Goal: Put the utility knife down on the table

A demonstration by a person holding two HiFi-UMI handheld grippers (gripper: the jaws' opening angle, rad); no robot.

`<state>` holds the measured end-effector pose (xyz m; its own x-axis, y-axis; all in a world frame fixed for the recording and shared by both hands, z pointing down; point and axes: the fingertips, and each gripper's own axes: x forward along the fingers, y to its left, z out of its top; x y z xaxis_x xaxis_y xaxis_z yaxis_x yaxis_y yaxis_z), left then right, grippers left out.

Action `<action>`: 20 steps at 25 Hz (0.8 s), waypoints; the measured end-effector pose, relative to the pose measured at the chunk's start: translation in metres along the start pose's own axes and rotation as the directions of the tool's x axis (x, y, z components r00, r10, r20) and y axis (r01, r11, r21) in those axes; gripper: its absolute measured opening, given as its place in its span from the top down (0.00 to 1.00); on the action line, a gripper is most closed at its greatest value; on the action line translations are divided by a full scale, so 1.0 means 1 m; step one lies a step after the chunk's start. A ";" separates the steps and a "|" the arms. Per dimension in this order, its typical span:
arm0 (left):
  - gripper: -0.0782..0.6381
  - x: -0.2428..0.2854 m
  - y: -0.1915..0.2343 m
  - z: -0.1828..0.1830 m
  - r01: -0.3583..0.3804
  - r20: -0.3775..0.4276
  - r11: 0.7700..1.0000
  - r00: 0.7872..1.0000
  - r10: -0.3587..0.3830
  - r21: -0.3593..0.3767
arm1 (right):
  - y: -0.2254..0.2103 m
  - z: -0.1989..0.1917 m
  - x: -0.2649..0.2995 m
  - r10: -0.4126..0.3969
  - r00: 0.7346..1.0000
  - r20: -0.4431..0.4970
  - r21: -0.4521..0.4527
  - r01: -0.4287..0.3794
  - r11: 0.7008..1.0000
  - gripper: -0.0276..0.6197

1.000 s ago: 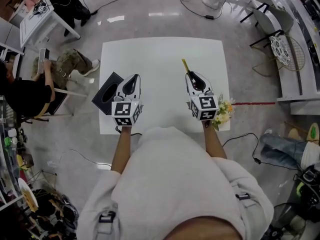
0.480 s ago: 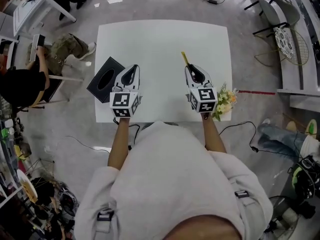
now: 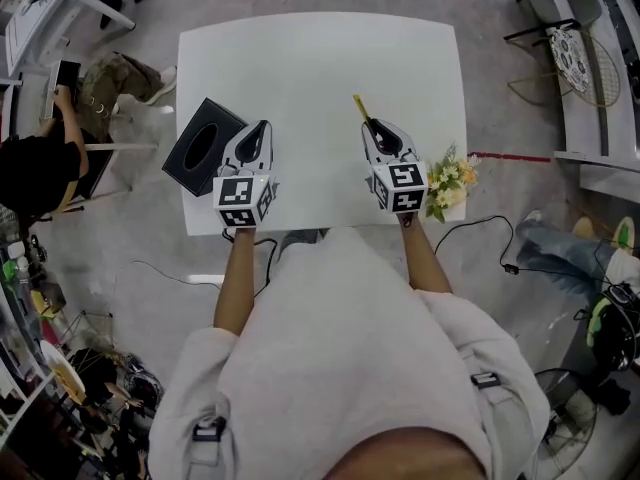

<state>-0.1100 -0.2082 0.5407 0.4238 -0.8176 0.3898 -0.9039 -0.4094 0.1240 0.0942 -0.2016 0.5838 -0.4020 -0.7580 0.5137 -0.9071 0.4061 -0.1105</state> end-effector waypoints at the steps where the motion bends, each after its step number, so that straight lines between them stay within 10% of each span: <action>1: 0.86 0.000 0.000 -0.003 0.001 -0.007 1.000 1.000 -0.001 -0.002 | 0.001 -0.004 0.001 0.001 1.000 -0.008 0.002 -0.001 1.000 0.83; 20: 0.86 0.006 -0.007 -0.024 0.015 -0.049 0.999 0.999 -0.017 -0.031 | 0.003 -0.044 0.041 0.029 0.989 -0.147 -0.042 -0.035 0.998 0.83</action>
<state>-0.1029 -0.2005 0.5641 0.4357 -0.7899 0.4314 -0.8986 -0.4091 0.1586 0.0801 -0.2088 0.6423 -0.4052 -0.6629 0.6295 -0.8862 0.4540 -0.0924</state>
